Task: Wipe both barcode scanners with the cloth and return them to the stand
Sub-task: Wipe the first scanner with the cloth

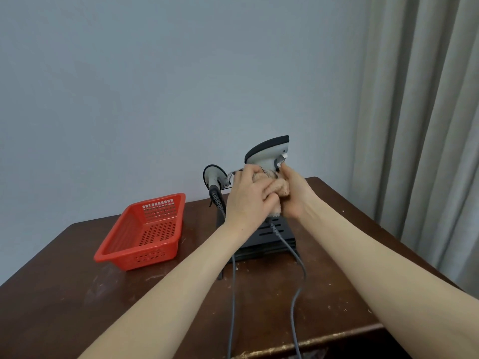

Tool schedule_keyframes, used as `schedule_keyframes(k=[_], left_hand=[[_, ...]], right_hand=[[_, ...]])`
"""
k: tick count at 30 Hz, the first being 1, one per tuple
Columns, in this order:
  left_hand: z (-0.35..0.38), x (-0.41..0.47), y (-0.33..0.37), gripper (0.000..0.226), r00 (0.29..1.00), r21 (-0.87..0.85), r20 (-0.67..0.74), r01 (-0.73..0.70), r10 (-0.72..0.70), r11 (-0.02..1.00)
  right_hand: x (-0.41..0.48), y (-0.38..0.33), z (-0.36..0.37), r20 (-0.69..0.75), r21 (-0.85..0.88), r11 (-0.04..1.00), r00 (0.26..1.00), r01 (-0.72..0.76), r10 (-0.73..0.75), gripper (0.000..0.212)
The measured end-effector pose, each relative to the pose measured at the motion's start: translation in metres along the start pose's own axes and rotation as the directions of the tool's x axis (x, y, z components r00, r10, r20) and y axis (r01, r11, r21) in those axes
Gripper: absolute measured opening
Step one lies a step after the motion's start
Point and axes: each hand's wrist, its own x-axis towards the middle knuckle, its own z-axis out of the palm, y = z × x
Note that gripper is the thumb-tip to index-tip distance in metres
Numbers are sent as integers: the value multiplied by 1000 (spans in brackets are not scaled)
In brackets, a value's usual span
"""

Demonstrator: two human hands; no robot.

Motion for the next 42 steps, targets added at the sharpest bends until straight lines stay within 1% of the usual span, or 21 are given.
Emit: schedule_keyframes(k=[1,3,6,8,10,11,12,13,16,19,21,23,25,26,28,30,32,34,37,38,42], left_hand=[[2,-6,0,28,999,3,9,-32,32,999],[3,-10,0,31,999,-34,24,-42,43,999],[-3,1,-4,20,1000,-121,13,-3,5,993],[-9,15,-6,25,997,-163,-53,47,-57,985],[-12,25,-6,32,990,-147,-112,66,-83,987],[-10,27,-4,34,990,-128,-115,63,-78,990],[-8,27,-1,34,992,-105,-106,59,-70,993],[-5,24,1,32,994,-79,-93,54,-61,995],[4,9,2,25,1000,-30,-5,21,-21,999],[4,-5,2,39,997,-46,51,-48,50,998],[1,-3,1,42,997,-59,30,-66,68,996],[-4,4,1,36,999,-69,-25,-44,42,997],[-7,14,-1,28,995,-107,-83,40,-49,993],[-6,17,-1,28,993,-105,-99,61,-72,993],[-1,16,1,32,995,-59,-79,55,-59,997],[4,10,5,32,997,-33,-20,68,-68,997],[5,1,6,30,999,-25,48,22,-21,999],[2,-7,6,37,995,-54,77,-62,66,997],[-3,-9,-1,35,990,-96,53,-121,127,988],[-4,-5,-3,34,992,-96,37,-113,117,989],[-10,17,-5,30,998,-114,-35,43,-48,992]], right_hand=[[1,0,-1,-9,6,1000,1000,-9,9,50],[7,0,-3,-30,-2,1000,999,-21,21,49],[7,-1,-1,-1,-20,1000,1000,-24,24,52],[6,-1,3,26,-17,1000,1000,-14,15,50],[5,0,7,26,12,1000,1000,-18,17,44],[6,1,6,34,8,1000,999,-5,5,40],[4,1,7,48,-10,1000,999,14,-14,38],[4,0,4,36,-31,999,999,36,-35,39],[6,-1,-7,20,10,999,998,53,-53,58],[13,2,-14,-8,12,1000,1000,3,-3,51],[12,3,-13,1,-1,1000,1000,2,-2,48],[13,2,-11,22,-24,999,999,24,-24,49],[10,3,-7,46,-20,999,999,29,-28,45],[10,3,-6,51,-24,999,998,36,-35,41],[10,4,-7,65,-63,996,996,70,-66,38],[10,2,-11,52,-76,996,997,54,-50,42],[11,2,-15,-7,-75,996,999,41,-42,41],[15,3,-20,-55,-69,997,998,28,-32,33],[17,4,-22,-19,-62,998,999,26,-27,41],[16,4,-21,-4,-63,998,1000,26,-27,43],[17,5,-12,1,-71,996,999,46,-46,39]])
